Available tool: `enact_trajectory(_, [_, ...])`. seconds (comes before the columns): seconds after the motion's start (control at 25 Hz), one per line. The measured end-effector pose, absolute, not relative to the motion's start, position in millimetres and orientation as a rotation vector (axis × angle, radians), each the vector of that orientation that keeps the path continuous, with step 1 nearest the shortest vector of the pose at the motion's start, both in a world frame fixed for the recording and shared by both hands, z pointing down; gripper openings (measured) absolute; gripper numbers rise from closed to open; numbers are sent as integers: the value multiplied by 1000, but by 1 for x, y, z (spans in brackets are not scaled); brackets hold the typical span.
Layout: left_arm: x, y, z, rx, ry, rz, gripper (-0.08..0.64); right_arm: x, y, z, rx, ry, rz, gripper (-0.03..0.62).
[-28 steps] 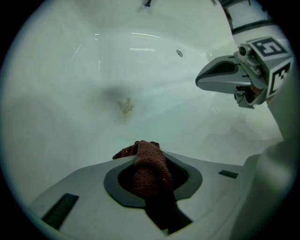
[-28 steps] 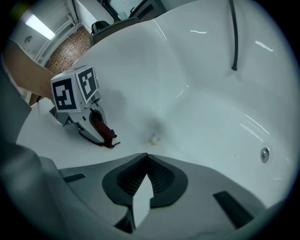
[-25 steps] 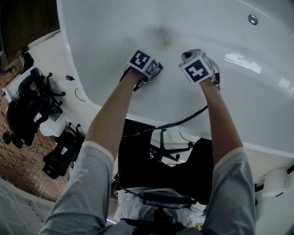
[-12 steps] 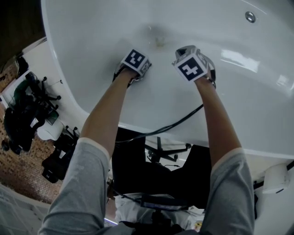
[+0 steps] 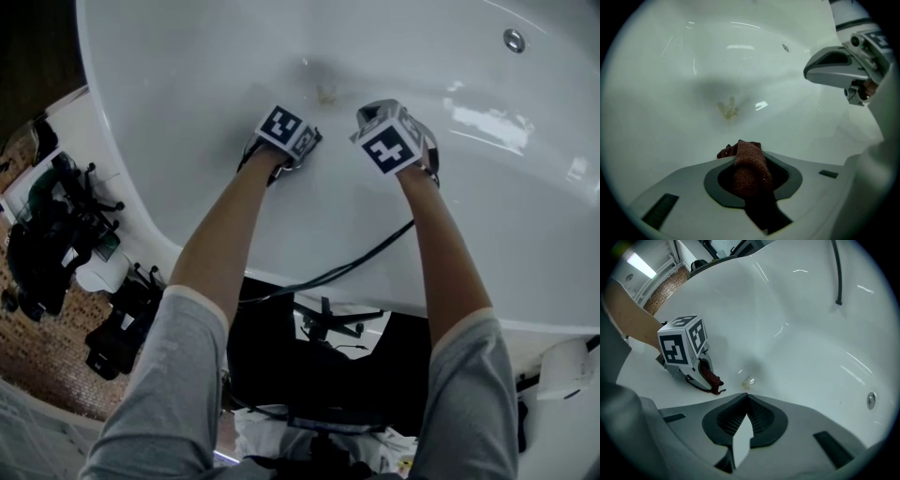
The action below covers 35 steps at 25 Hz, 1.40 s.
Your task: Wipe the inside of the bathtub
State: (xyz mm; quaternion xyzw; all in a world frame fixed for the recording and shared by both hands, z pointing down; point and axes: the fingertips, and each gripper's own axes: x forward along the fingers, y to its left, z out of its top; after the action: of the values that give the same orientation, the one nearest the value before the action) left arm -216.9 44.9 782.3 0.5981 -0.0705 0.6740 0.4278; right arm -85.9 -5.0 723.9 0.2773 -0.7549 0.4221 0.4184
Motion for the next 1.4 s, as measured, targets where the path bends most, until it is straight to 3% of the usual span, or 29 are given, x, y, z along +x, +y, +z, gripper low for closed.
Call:
enact_trajectory(0.24, [-238,23,804,1501,-219,1896,98,-74,-13,735,728,-1889,1030,6])
enact_trajectory(0.44, [-222,27,820,1519,-236,1767,98,-80,-10,737,729,-1897,1031,6])
enact_trajectory(1.4, [-200,-22,884,1626,-373,1811,95,-71,-44,742,894,-1941,953,6])
